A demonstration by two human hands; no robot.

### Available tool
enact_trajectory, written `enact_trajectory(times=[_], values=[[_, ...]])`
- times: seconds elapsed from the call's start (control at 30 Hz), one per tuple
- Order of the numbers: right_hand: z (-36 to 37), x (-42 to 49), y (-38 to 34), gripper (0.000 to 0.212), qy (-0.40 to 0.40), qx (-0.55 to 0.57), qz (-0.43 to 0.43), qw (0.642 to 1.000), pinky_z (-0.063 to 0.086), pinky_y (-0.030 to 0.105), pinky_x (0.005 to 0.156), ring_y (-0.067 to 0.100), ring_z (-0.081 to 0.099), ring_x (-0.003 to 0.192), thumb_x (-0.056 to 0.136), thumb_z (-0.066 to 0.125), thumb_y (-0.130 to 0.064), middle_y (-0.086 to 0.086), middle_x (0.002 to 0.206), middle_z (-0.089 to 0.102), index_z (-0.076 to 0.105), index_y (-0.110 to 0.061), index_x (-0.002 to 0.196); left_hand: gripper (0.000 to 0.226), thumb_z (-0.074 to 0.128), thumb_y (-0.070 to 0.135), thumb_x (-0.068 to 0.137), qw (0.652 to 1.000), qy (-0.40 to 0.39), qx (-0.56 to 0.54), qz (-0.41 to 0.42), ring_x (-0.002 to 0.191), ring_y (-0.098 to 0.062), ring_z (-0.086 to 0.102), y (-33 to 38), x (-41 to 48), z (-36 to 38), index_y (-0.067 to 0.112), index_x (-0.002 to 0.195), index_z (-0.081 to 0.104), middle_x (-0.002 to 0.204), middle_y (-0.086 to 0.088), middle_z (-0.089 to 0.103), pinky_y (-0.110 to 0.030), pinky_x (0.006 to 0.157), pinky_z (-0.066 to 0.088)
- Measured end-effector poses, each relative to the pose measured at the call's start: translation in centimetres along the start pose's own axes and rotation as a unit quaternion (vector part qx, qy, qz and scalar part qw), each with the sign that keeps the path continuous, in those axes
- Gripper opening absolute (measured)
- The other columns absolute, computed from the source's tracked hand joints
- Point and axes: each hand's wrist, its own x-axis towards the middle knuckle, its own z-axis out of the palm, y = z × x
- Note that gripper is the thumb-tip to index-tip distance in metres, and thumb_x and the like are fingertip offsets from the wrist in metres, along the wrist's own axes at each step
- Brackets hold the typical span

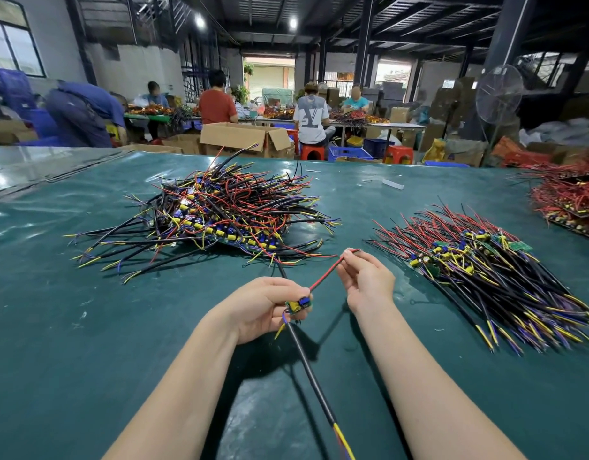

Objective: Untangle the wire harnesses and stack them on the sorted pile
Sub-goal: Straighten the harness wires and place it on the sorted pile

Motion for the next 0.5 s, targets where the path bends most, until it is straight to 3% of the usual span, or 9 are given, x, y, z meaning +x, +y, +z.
enact_trajectory(times=[0.17,0.27,0.37,0.5], values=[[-0.7,0.3,-0.1,0.024,0.054,0.026,0.005,0.998,0.046,0.014,0.038,0.011,0.052,0.048,0.091,0.057,-0.012,0.002,0.049,0.056,0.055,-0.008,0.067,0.019,0.057,0.002,0.086,0.992,0.104,-0.064,0.039,0.048,-0.008,0.064,0.3,0.1,-0.9,0.009,0.07,0.063,0.054,-0.002,0.066,-0.011,0.039,0.043],[0.4,-1.3,0.9,0.028,-0.058,-0.111,0.033,0.992,0.045,0.014,0.037,0.006,0.05,0.035,0.09,0.057,-0.018,-0.002,0.039,0.054,0.058,-0.006,0.065,0.018,0.058,0.003,0.086,0.985,0.135,-0.093,0.054,0.048,-0.007,0.064,0.3,0.2,-1.2,0.01,0.07,0.063,0.053,0.0,0.065,-0.011,0.039,0.043],[1.7,-3.3,1.7,0.02,-0.21,-0.26,0.054,0.941,0.043,0.014,0.039,0.004,0.049,0.036,0.086,0.062,-0.01,-0.003,0.045,0.056,0.062,-0.009,0.066,0.012,0.059,0.004,0.085,0.982,0.142,-0.106,0.06,0.046,-0.006,0.062,0.2,0.4,-1.1,0.009,0.075,0.063,0.052,0.001,0.064,-0.011,0.04,0.044],[1.8,-3.8,2.2,0.015,-0.226,-0.272,0.052,0.934,0.038,0.012,0.037,0.003,0.044,0.037,0.084,0.061,-0.003,-0.006,0.044,0.054,0.063,-0.011,0.072,0.01,0.06,0.007,0.085,0.981,0.153,-0.094,0.07,0.047,-0.005,0.062,0.0,0.5,-1.0,0.009,0.077,0.065,0.054,0.001,0.066,-0.012,0.043,0.046]])
